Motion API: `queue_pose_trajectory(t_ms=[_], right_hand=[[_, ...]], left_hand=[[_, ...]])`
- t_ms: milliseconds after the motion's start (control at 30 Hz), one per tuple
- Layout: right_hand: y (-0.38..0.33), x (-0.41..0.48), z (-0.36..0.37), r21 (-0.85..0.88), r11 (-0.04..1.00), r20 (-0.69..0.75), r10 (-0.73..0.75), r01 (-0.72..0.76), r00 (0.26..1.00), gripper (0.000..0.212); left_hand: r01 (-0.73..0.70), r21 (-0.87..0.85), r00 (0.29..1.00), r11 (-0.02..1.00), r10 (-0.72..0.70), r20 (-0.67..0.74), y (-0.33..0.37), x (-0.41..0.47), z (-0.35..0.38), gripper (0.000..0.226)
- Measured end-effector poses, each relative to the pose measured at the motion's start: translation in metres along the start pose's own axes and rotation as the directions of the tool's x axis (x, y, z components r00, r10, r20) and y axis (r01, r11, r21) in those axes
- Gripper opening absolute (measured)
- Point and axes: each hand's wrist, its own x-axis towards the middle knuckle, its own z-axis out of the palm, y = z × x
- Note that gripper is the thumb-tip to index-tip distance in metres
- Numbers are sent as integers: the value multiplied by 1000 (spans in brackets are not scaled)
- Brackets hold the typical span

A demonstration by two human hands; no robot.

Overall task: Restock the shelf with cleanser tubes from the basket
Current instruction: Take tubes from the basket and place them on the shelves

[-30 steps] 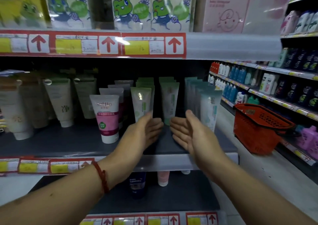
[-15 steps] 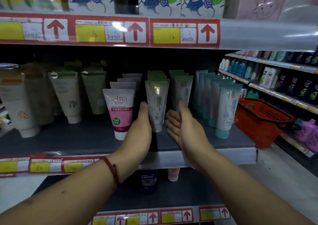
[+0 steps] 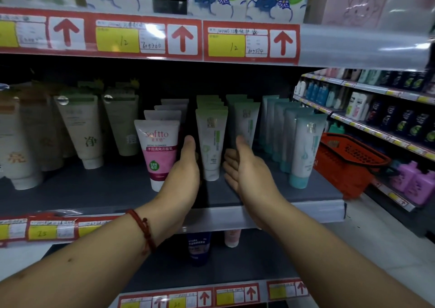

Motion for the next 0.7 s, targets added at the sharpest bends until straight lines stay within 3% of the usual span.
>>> queue_pose_trajectory(t_ms=[33, 167, 300, 367, 500, 700], right_hand=[[0, 2, 0, -3, 1000, -18, -8, 8, 1000, 48], [-7, 7, 1, 9, 1000, -45, 29, -29, 999, 96], [-10, 10, 3, 39, 998, -19, 59, -59, 998, 117], [-11, 12, 4, 50, 997, 22, 64, -65, 998, 111], [-8, 20, 3, 56, 998, 51, 19, -22, 999, 52], [-7, 24, 4, 110, 994, 73, 12, -20, 997, 38]], left_hand=[[4, -14, 1000, 1000, -4, -11, 1, 1, 2, 55], [-18, -75, 1000, 997, 19, 15, 8, 5, 13, 47], [6, -119, 1000, 993, -8, -12, 11, 16, 16, 70], [12, -145, 1000, 989, -12, -4, 10, 20, 15, 71], [-10, -125, 1000, 992, 13, 20, 5, 23, 16, 59], [-24, -128, 999, 992, 27, 20, 5, 20, 16, 58]])
